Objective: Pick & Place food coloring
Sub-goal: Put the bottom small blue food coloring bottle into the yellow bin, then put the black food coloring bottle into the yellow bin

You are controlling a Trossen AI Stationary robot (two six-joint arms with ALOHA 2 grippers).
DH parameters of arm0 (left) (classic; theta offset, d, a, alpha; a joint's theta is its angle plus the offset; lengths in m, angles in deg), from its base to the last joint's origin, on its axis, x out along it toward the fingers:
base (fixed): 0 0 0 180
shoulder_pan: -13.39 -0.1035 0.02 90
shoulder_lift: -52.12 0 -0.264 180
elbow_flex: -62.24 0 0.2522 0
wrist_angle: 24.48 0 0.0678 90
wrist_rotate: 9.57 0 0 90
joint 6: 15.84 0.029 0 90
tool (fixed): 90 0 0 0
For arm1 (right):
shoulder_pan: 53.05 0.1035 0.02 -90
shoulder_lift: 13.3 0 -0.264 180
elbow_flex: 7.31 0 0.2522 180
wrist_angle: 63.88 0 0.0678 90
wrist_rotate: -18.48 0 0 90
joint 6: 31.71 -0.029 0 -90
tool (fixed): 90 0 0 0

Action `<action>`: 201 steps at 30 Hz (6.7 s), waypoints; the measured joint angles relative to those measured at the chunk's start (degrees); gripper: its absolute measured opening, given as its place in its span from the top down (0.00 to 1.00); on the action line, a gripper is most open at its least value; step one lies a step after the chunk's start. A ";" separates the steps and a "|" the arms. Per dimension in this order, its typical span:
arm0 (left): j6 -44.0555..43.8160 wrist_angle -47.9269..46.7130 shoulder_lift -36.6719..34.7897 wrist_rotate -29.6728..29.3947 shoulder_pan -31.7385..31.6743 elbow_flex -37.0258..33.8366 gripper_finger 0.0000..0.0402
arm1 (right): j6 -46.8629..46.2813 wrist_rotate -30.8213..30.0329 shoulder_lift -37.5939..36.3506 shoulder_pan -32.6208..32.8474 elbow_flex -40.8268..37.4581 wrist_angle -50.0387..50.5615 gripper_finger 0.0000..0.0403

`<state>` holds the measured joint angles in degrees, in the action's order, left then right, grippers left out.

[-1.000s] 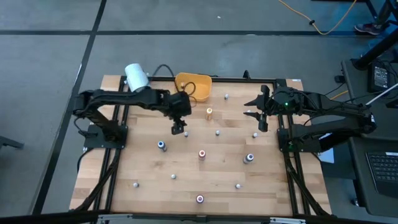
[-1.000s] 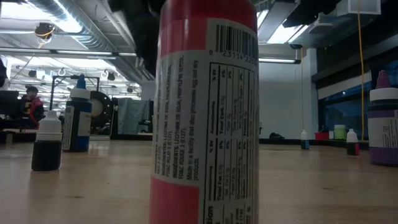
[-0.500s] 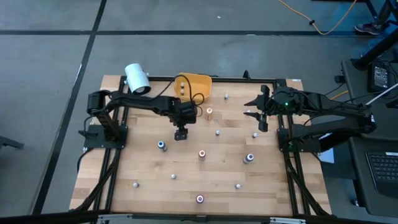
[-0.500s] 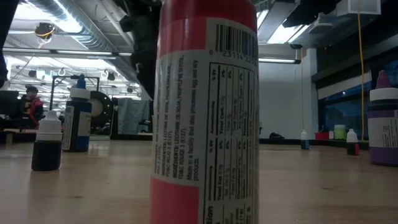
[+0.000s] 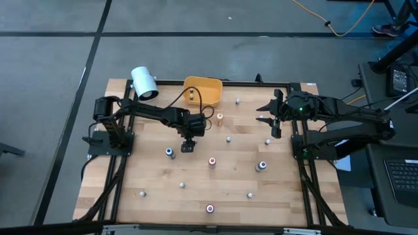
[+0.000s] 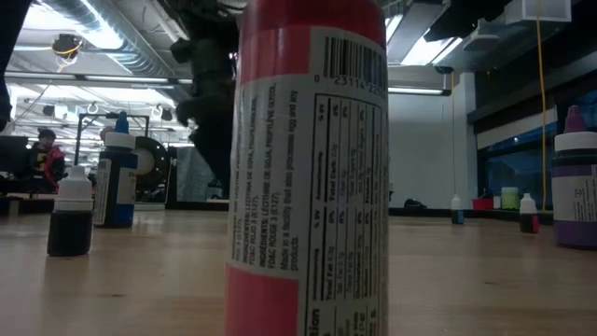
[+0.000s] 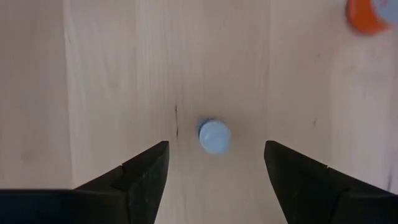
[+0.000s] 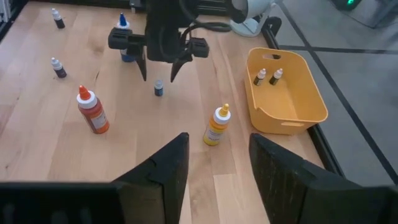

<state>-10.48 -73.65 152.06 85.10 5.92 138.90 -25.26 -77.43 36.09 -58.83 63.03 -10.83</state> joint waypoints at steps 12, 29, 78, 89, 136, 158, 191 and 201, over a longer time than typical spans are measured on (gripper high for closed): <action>0.69 7.28 -0.02 0.37 -0.17 -3.22 0.43 | -0.26 0.00 0.00 0.01 0.00 0.00 0.58; 2.46 7.39 1.70 2.35 -0.56 -3.18 0.66 | -1.88 -0.02 0.00 0.00 0.00 -0.02 0.58; 5.74 -23.18 -20.27 0.41 -20.75 17.65 0.83 | -1.88 -0.07 -0.02 0.00 0.00 -0.08 0.58; 13.89 -22.05 -9.32 2.23 -29.81 25.36 0.83 | -1.61 -0.11 -0.02 0.00 0.00 -0.09 0.58; 16.60 -11.78 22.74 -0.22 -35.14 34.79 0.83 | -1.53 -0.02 -0.01 0.02 0.00 0.54 0.58; 14.73 -9.70 23.56 -3.37 -35.82 34.79 0.75 | -1.68 -0.02 -0.01 0.01 0.00 2.58 0.58; 16.09 -31.06 -1.97 12.58 -33.28 40.25 0.73 | -1.67 -0.02 -0.02 0.01 0.00 2.58 0.58; 15.12 -46.47 -26.68 20.35 -22.47 29.82 0.74 | -1.61 0.00 0.00 0.01 0.00 2.58 0.58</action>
<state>4.64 -120.12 125.39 105.45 -16.56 168.72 -26.87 -77.43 36.09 -58.82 63.03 -8.26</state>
